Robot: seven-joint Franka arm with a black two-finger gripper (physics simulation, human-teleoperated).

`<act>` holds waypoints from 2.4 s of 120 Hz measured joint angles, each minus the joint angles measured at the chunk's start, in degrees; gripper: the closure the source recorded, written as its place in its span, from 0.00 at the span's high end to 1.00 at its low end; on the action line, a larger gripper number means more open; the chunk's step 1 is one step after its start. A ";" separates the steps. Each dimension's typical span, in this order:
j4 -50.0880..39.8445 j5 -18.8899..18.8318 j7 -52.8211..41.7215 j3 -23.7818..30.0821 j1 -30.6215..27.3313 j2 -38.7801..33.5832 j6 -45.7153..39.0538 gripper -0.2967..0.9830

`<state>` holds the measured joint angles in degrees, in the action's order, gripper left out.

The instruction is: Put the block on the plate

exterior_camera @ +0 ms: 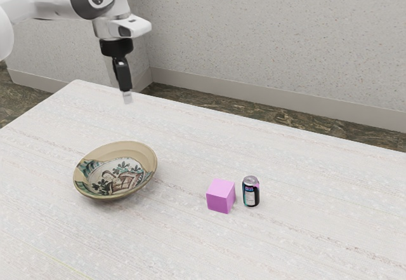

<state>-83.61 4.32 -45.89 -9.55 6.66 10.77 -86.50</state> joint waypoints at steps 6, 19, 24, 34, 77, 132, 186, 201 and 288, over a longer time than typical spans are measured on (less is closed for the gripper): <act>-0.05 0.02 -0.54 -0.21 0.00 -0.02 -0.04 0.77; -0.12 -0.23 -1.61 -0.32 0.18 -0.16 -0.19 0.77; -0.14 -0.30 -1.96 -0.25 0.44 -0.18 -0.24 0.77; -0.72 -0.18 -2.56 0.48 1.16 0.10 -0.78 0.77; -1.34 1.51 -5.11 1.07 9.32 7.03 -5.97 0.77; 0.36 2.36 -20.34 1.55 12.64 13.83 -14.83 0.77; 2.59 4.11 -28.81 1.64 15.11 23.15 -18.14 0.77; 2.64 4.60 -30.18 1.64 15.14 24.56 -18.77 0.77; 2.59 6.74 -34.33 1.64 15.57 30.15 -21.64 0.77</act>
<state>-81.03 11.05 -80.21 -7.91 22.23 40.93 -108.14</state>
